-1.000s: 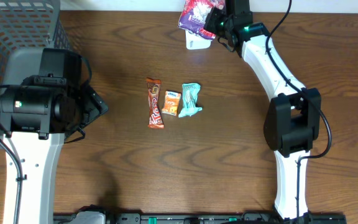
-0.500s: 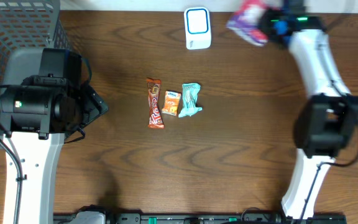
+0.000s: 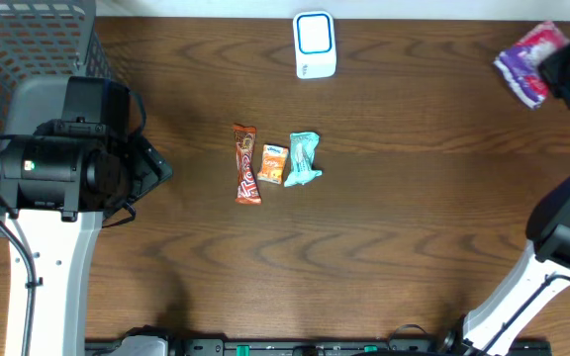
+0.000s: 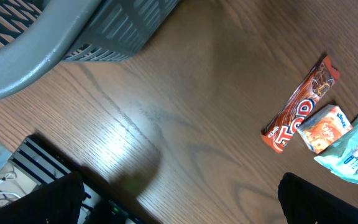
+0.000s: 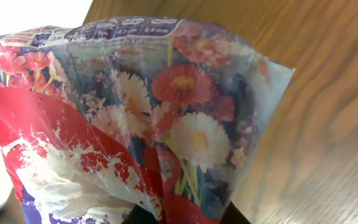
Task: Scan the item barcode
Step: 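Carry the Carefree pack to the right table edge and set it down, then open the right gripper and move it back toward the item row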
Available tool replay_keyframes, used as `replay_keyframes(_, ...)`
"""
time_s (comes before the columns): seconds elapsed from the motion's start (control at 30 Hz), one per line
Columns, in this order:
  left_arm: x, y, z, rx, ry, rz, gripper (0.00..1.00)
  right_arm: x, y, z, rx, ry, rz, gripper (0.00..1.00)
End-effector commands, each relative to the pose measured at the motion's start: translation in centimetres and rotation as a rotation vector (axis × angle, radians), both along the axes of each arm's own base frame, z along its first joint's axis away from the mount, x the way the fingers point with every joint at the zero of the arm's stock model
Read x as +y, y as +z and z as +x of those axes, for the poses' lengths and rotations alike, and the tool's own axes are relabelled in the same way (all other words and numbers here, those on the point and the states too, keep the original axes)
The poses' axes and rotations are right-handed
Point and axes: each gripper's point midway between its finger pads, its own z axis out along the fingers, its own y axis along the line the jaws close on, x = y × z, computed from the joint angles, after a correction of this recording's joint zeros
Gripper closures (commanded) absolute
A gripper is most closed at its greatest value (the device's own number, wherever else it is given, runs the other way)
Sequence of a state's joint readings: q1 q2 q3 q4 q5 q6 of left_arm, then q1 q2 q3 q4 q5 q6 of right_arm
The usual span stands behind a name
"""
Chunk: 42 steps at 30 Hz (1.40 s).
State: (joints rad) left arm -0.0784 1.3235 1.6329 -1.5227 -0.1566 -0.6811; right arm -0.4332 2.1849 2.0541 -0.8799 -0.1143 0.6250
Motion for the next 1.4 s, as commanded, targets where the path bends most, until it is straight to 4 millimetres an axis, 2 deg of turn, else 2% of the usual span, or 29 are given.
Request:
replay_keyframes(0.0, 0.4, 0.2, -0.3, -0.007, 0.017, 0.009, 0.01, -2.4, 1.2, -0.7, -0.034, -0.130, 0.014, 0.99)
replay_keyframes(0.17, 0.4, 0.2, -0.3, -0.007, 0.017, 0.009, 0.01, -4.4, -0.8, -1.4, -0.025, -0.330, 0.112, 0.99)
replay_keyframes(0.23, 0.4, 0.2, -0.3, -0.007, 0.017, 0.009, 0.01, -4.9, -1.8, -1.6, -0.019, -0.376, 0.142, 0.96)
replay_keyframes(0.27, 0.4, 0.2, -0.3, -0.007, 0.017, 0.009, 0.01, -5.1, -2.3, -1.5, -0.018, -0.381, 0.150, 0.91)
replay_keyframes(0.3, 0.4, 0.2, -0.3, -0.008, 0.017, 0.009, 0.01, -5.2, -2.4, -1.3, -0.024, -0.377, 0.153, 0.82)
replay_keyframes(0.37, 0.4, 0.2, -0.3, -0.007, 0.017, 0.009, 0.01, -5.5, -2.7, -1.4, -0.017, -0.352, 0.138, 0.53)
replay_keyframes(0.4, 0.4, 0.2, -0.3, -0.007, 0.017, 0.009, 0.01, -5.6, -2.7, -1.5, -0.013, -0.334, 0.125, 0.41)
replay_keyframes(0.43, 0.4, 0.2, -0.3, -0.007, 0.017, 0.009, 0.01, -5.9, -2.5, -1.5, -0.013, -0.311, 0.108, 0.31)
replay_keyframes(0.5, 0.4, 0.2, -0.3, -0.007, 0.017, 0.009, 0.01, -6.3, -2.1, -2.0, -0.007, -0.279, 0.081, 0.21)
replay_keyframes(0.67, 0.4, 0.2, -0.3, -0.007, 0.017, 0.009, 0.01, -7.5, 0.7, -3.5, -0.025, -0.251, 0.031, 0.17)
replay_keyframes(0.77, 0.4, 0.2, -0.3, -0.008, 0.017, 0.009, 0.01, -7.5, 3.5, -4.0, -0.066, -0.215, -0.002, 0.18)
replay_keyframes(0.83, 0.4, 0.2, -0.3, -0.007, 0.017, 0.009, 0.01, -7.1, 5.5, -4.0, -0.102, -0.182, -0.020, 0.17)
replay_keyframes(0.87, 0.4, 0.2, -0.3, -0.007, 0.017, 0.009, 0.01, -6.1, 7.5, -4.0, -0.143, -0.134, -0.027, 0.09)
replay_keyframes(0.9, 0.4, 0.2, -0.3, -0.007, 0.017, 0.009, 0.01, -5.5, 8.6, -3.9, -0.166, -0.102, -0.027, 0.01)
replay_keyframes(0.97, 0.4, 0.2, -0.3, -0.007, 0.017, 0.009, 0.01, -4.1, 10.5, -4.1, -0.204, -0.064, -0.008, 0.01)
replay_keyframes(1.13, 0.4, 0.2, -0.3, -0.007, 0.017, 0.009, 0.01, -1.3, 12.7, -5.0, -0.238, 0.001, 0.060, 0.01)
replay_keyframes(1.23, 0.4, 0.2, -0.3, -0.007, 0.017, 0.009, 0.01, 0.6, 13.1, -5.6, -0.234, 0.041, 0.124, 0.01)
replay_keyframes(1.37, 0.4, 0.2, -0.3, -0.007, 0.017, 0.009, 0.01, 2.9, 12.6, -6.2, -0.206, 0.087, 0.226, 0.01)
